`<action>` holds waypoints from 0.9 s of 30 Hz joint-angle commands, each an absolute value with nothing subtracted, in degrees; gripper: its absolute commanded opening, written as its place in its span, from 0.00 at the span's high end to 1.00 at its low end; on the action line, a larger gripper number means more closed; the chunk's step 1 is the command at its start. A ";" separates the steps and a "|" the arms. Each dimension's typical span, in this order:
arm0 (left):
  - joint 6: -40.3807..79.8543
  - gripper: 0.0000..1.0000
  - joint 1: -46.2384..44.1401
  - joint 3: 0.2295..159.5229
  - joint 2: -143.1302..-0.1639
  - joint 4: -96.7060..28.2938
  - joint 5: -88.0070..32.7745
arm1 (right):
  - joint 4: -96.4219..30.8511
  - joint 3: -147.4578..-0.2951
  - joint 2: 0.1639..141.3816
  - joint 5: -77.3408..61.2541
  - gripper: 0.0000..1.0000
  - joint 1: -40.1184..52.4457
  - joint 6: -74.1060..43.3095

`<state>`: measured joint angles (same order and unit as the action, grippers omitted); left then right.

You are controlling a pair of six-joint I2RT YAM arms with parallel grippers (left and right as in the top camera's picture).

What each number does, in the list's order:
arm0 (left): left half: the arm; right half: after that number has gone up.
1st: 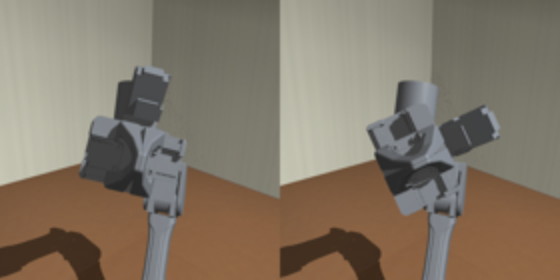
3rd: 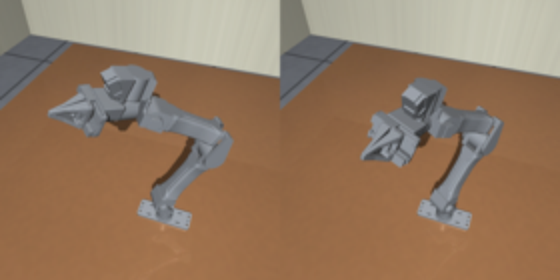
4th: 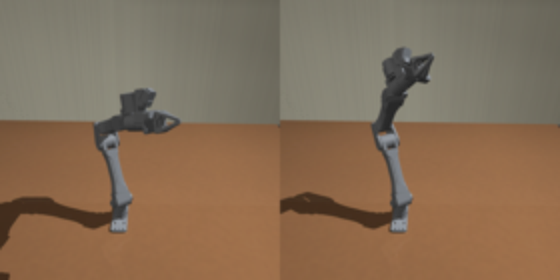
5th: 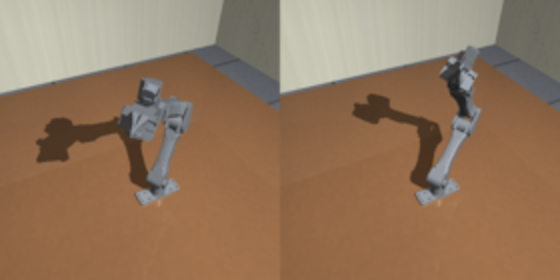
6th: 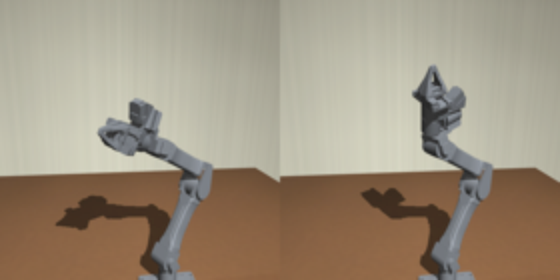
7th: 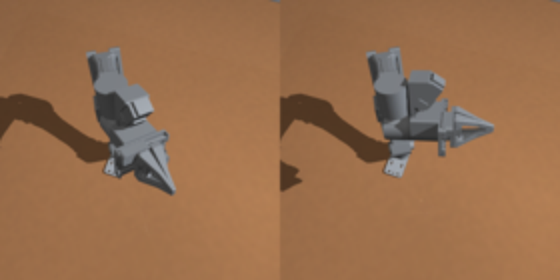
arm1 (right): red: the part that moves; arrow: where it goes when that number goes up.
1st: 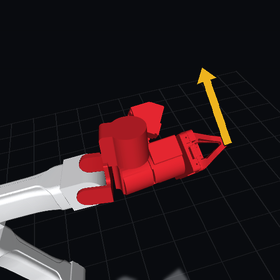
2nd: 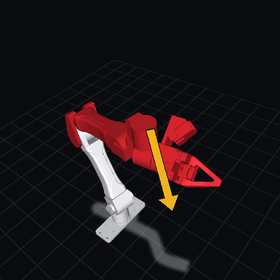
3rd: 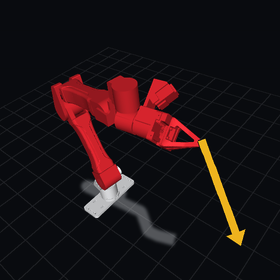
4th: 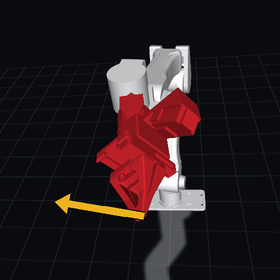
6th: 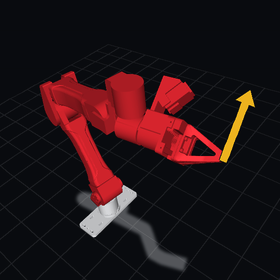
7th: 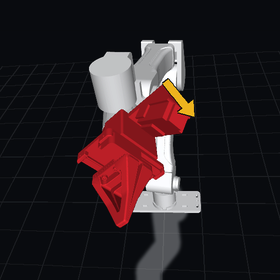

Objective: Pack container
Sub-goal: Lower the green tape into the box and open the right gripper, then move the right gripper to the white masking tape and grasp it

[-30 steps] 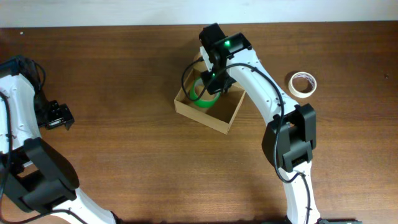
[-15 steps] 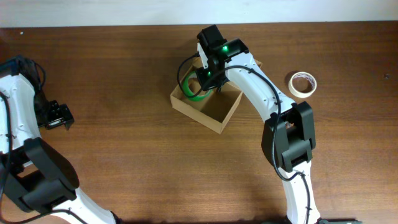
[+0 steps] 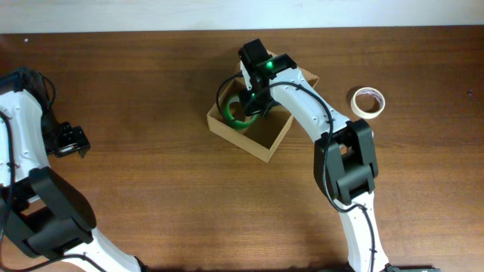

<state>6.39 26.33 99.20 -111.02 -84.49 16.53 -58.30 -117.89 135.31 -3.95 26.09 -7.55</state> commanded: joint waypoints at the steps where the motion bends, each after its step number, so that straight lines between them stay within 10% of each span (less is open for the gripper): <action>1: 5.48 0.00 26.48 99.02 -110.69 -84.38 16.73 | -57.67 -117.62 135.72 -2.04 0.96 26.57 -7.99; 9: 5.48 0.00 26.48 99.02 -110.69 -84.38 16.73 | -62.24 -118.93 132.79 -2.04 0.65 26.72 -6.20; 27: 5.48 0.00 26.48 99.02 -110.69 -84.40 16.73 | -73.58 -120.95 85.56 26.28 0.56 19.05 -1.76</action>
<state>6.39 26.33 99.20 -111.02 -84.38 16.56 -73.30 -122.80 92.71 19.05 25.06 0.43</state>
